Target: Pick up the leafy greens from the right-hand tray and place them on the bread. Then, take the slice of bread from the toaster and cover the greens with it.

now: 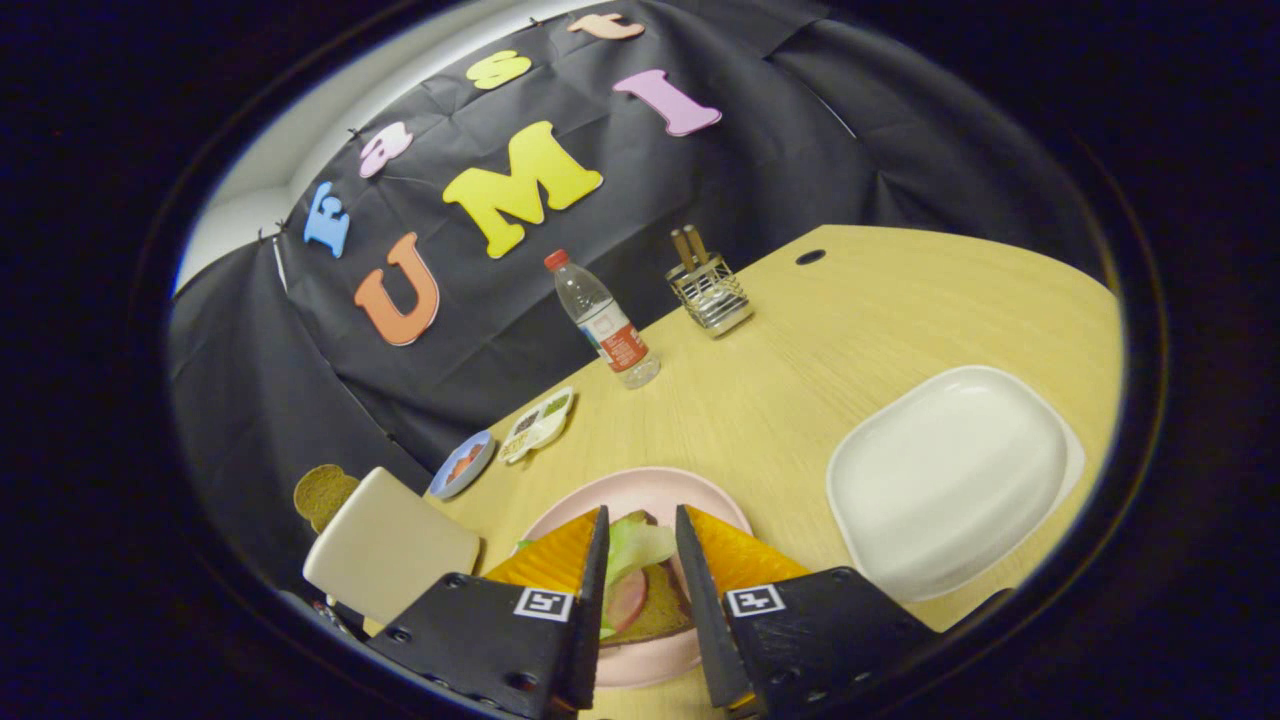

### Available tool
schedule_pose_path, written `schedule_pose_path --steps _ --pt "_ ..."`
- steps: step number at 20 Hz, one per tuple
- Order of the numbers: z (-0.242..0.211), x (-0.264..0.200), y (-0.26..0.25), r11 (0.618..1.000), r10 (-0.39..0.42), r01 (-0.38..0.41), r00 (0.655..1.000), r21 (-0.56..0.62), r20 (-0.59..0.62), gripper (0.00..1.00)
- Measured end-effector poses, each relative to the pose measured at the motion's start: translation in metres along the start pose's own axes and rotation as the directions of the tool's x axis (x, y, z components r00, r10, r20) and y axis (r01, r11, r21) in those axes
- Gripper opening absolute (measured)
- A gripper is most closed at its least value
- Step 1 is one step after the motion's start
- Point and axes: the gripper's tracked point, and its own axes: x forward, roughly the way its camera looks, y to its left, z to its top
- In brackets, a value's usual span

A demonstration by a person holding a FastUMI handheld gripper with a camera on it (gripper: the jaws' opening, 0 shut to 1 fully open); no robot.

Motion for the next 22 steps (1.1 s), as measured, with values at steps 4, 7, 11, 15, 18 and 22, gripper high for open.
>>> schedule_pose_path --steps 4,7,11,15,18,22 --pt "0.016 -0.012 0.001 0.997 -0.039 0.043 0.997 -0.059 0.069 0.73" --pt "0.036 -0.03 0.019 0.992 -0.047 0.064 0.988 -0.113 0.144 0.89" --pt "0.064 -0.063 0.065 0.971 -0.054 0.113 0.962 -0.21 0.266 0.96" --pt "0.07 -0.095 0.139 0.946 0.009 0.111 0.93 -0.305 0.367 0.95" --pt "0.062 -0.104 0.193 0.923 0.071 0.092 0.913 -0.372 0.401 0.96" --pt "0.04 -0.092 0.255 0.914 0.131 0.041 0.911 -0.403 0.39 0.95"
